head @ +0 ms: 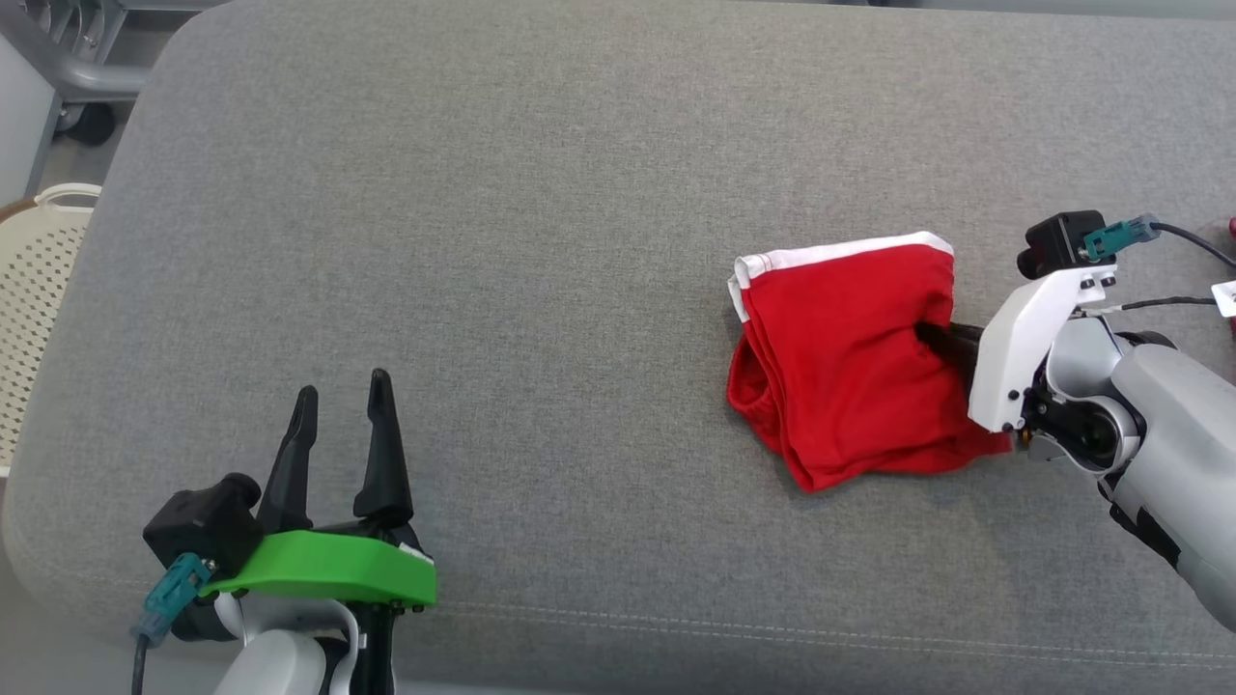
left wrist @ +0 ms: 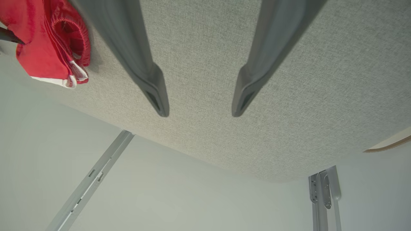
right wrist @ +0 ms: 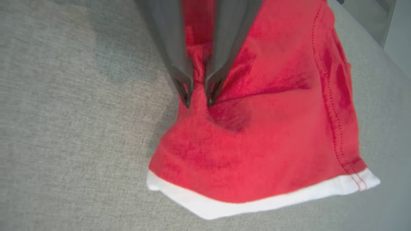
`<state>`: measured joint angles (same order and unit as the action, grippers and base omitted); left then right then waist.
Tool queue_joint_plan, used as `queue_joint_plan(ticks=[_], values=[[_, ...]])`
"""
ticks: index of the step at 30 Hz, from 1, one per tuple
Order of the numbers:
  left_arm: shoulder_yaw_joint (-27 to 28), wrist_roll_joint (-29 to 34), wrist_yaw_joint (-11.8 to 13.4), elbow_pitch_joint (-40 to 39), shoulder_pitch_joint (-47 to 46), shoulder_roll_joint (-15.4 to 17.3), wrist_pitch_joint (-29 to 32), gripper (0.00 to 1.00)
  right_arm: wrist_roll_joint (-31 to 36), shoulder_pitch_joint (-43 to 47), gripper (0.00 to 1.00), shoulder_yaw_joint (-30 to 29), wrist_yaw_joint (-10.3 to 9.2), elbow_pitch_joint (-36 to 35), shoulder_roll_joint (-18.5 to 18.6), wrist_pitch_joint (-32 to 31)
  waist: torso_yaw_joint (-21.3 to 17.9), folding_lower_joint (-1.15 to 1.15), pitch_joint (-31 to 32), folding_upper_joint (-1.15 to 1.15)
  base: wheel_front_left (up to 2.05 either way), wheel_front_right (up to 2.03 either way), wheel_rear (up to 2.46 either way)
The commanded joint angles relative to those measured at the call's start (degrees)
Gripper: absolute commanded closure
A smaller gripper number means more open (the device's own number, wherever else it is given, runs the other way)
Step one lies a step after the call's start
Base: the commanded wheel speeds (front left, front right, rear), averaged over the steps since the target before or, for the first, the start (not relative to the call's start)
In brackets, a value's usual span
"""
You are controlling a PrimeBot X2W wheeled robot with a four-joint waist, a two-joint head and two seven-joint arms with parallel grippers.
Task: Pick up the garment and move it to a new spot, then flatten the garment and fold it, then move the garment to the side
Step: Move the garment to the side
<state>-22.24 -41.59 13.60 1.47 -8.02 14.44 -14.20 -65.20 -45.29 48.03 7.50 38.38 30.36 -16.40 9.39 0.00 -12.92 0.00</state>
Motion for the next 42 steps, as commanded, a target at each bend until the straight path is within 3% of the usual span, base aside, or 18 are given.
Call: queue_joint_plan(ticks=[1,12,29,35,42], values=[[0.3,0.6,-0.2,0.1,-1.0,0.1,-0.4,0.0,-0.4,-0.8,1.0,0.4,-0.03,0.5,0.2,0.9,-0.4,0.0,-0.2,0.0,0.0,0.0,0.0],[-0.2,1.3,-0.3,-0.3,-1.6,0.8,-0.2,0.0,-2.7,-3.6,1.0,3.3,-0.03,1.0,1.6,4.6,-5.8,0.0,-0.3,0.0,0.0,0.0,0.0],[-1.4,3.2,0.8,-3.1,-3.6,2.9,2.0,0.0,-3.3,-8.2,1.0,6.7,-0.03,1.7,3.6,8.5,-21.9,0.0,-1.4,0.0,0.0,0.0,0.0],[-2.0,4.0,1.0,-3.8,-4.7,3.5,3.0,0.0,-3.8,-9.7,1.0,7.3,-0.03,3.6,2.1,10.3,-24.3,0.0,-3.0,0.0,0.0,0.0,0.0],[-2.3,4.2,1.0,-3.9,-5.2,4.0,3.5,0.0,-4.2,-10.8,1.0,8.0,-0.03,6.1,0.2,12.6,-24.4,0.0,-3.6,0.0,0.0,0.0,0.0]])
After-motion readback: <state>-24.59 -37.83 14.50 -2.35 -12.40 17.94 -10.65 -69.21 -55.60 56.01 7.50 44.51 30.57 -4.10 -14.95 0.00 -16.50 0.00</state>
